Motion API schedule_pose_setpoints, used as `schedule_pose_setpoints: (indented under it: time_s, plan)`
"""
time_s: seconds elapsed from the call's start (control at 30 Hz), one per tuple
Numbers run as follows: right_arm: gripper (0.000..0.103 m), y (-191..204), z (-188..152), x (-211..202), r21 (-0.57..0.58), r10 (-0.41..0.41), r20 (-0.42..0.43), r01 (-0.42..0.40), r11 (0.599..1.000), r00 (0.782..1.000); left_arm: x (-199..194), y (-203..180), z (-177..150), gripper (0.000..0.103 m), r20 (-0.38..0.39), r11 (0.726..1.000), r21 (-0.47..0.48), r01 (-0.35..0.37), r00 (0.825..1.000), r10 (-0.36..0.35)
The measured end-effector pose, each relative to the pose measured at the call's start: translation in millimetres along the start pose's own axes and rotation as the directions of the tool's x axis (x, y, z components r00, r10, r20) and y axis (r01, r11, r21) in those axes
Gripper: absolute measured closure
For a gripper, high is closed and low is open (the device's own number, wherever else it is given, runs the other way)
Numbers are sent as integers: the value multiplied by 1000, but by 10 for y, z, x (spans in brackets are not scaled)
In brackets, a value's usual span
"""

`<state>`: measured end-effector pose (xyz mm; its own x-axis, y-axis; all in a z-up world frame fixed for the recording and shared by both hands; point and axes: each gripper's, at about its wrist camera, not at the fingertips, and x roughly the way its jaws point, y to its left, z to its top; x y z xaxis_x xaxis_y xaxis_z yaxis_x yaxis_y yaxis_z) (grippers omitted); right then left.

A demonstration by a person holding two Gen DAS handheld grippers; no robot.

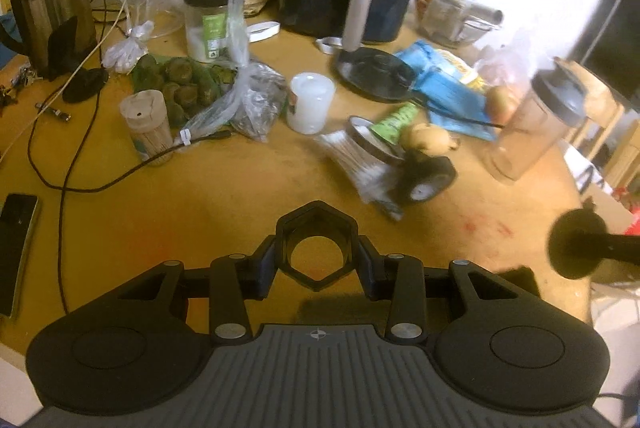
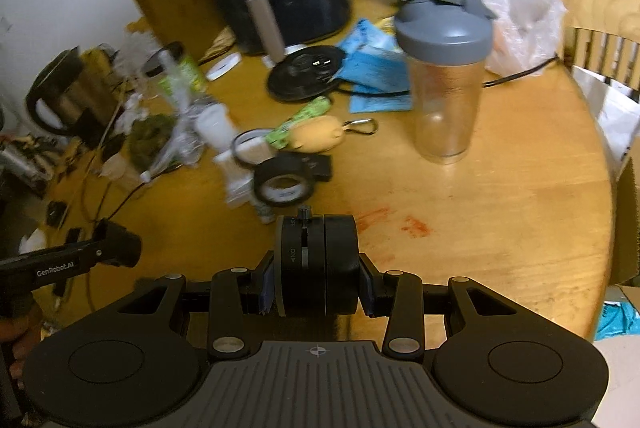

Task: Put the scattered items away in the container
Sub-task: 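Carry the cylinder and hexagonal cup with both tools toward the cardboard box, then lower both held items into the cardboard box and open both tools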

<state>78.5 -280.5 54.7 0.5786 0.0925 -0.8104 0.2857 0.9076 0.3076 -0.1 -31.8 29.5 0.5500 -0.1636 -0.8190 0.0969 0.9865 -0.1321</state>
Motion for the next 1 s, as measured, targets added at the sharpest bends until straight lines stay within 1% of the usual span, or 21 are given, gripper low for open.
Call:
schedule_pose_setpoints:
  time_s: [0.1, 0.23, 0.4, 0.5, 0.63, 0.77, 0.83, 0.87, 0.9, 0.93, 0.97, 1.0]
  plan:
    - [60, 93, -42, 38, -28, 17, -29, -18, 999, 999, -73, -72, -98, 63, -24, 1000, 10, 19, 1000, -19]
    - [60, 177, -119, 186, -48, 18, -85, -23, 999, 996, -93, -172, -220, 63, -56, 998, 43, 47, 997, -44]
    - [60, 309, -243, 379, -97, 15, -153, -30, 995, 988, 45, -297, -323, 63, -100, 993, 102, 59, 994, -49]
    - [60, 409, -324, 507, -150, -15, -178, -12, 989, 984, 192, -388, -374, 63, -131, 985, 166, 45, 991, -24]
    - [60, 496, -421, 689, -215, -68, -196, 25, 976, 978, 371, -459, -441, 63, -165, 974, 225, 17, 986, 21]
    - [60, 561, -514, 838, -299, -128, -173, 72, 952, 977, 542, -463, -505, 63, -183, 966, 259, -24, 980, 73]
    - [60, 575, -561, 904, -333, -159, -153, 100, 937, 975, 620, -442, -541, 63, -179, 962, 272, -32, 980, 84]
    - [60, 581, -591, 942, -353, -176, -148, 114, 929, 973, 640, -449, -562, 63, -164, 958, 285, -37, 983, 86]
    - [58, 589, -613, 971, -373, -189, -139, 126, 919, 972, 642, -475, -571, 62, -143, 952, 303, -41, 986, 88]
    - [56, 600, -623, 979, -387, -193, -123, 132, 913, 973, 652, -506, -588, 57, -129, 945, 323, -47, 987, 93]
    - [46, 618, -629, 968, -400, -190, -109, 132, 907, 976, 664, -536, -602, 55, -132, 940, 337, -51, 986, 100]
    - [33, 640, -628, 949, -412, -189, -97, 133, 902, 977, 670, -567, -609, 51, -140, 935, 351, -49, 985, 104]
